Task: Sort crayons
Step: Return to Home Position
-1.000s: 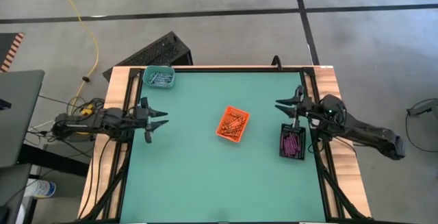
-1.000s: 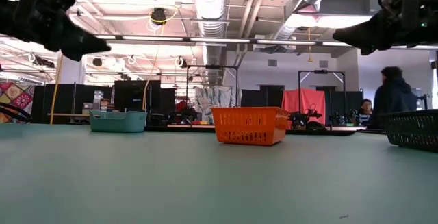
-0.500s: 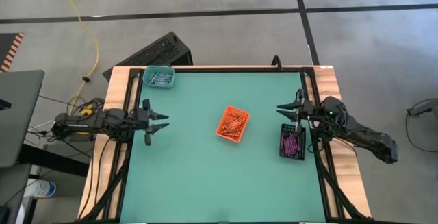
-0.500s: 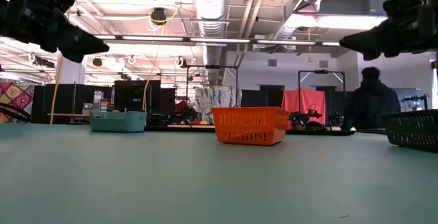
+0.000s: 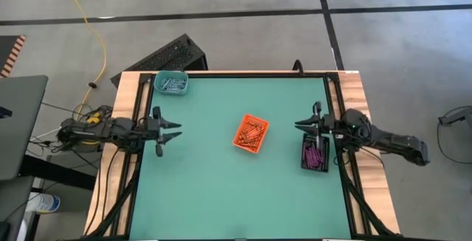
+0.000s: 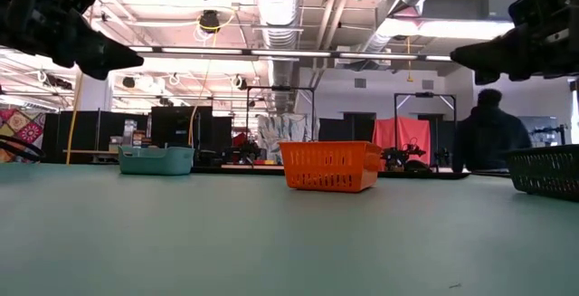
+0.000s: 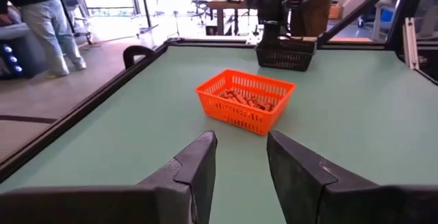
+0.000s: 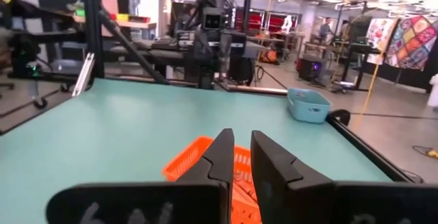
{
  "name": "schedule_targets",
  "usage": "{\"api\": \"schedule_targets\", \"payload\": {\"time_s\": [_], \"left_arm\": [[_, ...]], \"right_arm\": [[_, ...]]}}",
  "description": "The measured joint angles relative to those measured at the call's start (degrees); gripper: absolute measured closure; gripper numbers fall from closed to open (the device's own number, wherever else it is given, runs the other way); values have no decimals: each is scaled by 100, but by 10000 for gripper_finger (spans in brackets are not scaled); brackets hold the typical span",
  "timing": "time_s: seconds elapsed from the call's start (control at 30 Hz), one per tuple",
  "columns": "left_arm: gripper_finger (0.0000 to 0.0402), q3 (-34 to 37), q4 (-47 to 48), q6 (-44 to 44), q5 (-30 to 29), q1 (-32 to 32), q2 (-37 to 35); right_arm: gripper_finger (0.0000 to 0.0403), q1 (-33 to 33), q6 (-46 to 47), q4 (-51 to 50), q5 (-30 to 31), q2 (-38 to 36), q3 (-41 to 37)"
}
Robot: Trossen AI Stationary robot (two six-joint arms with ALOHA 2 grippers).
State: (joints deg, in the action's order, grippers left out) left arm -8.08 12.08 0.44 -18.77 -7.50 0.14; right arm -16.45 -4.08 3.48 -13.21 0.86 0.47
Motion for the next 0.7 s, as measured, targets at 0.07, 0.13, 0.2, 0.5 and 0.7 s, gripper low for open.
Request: {"api": "schedule_targets", "payload": {"time_s": [0.07, 0.13, 0.2, 0.5, 0.7], "left_arm": [[286, 0, 3, 29, -147, -151, 0], [289, 0, 6, 45, -282, -310, 0], [291, 0, 0, 45, -333, -435, 0], [292, 0, 48, -31, -275, -792, 0], [292, 0, 52, 191, -292, -801, 0]], "right_arm": [[347, 257, -68, -35, 139, -1, -2], [347, 484, -195, -77, 390, -2, -2], [347, 648, -267, -101, 601, -8, -4], [347, 1000, -326, -129, 625, -10, -9], [347, 999, -393, -127, 623, -10, -11]]}}
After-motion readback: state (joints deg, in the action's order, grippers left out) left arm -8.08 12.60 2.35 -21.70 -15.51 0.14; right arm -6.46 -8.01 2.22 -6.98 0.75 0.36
